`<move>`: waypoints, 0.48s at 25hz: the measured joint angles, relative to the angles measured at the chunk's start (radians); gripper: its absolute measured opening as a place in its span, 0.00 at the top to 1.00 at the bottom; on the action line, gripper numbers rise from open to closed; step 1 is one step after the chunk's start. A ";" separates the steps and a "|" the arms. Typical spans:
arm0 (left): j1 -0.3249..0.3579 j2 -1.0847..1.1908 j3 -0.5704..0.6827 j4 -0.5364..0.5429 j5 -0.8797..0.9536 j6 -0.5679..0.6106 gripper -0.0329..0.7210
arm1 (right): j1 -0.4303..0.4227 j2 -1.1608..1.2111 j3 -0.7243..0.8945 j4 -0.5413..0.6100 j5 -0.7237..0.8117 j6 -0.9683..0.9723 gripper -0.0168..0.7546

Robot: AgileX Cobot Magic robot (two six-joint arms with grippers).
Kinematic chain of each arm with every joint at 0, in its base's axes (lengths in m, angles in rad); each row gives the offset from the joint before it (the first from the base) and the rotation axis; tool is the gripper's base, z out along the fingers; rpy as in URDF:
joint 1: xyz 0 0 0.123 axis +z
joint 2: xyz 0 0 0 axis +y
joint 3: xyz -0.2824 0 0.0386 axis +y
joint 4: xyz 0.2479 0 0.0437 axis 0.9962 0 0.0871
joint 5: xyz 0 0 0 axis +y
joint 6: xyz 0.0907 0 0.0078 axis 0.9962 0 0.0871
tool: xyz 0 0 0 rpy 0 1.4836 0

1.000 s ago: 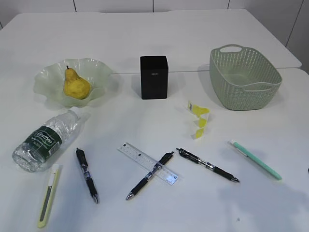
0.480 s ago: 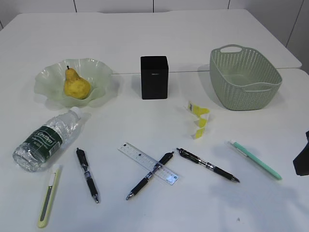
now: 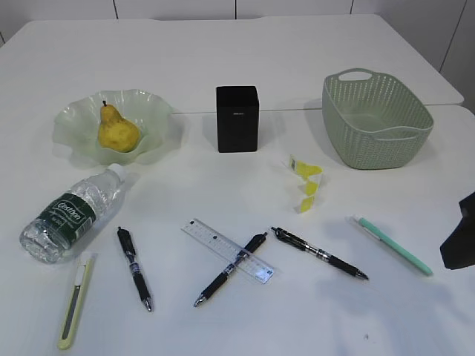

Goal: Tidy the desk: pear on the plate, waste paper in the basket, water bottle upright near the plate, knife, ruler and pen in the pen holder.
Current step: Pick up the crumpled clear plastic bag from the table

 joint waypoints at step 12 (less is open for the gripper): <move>0.000 -0.101 0.228 -0.034 -0.002 0.000 0.32 | 0.000 0.343 -0.258 0.059 -0.015 -0.003 0.34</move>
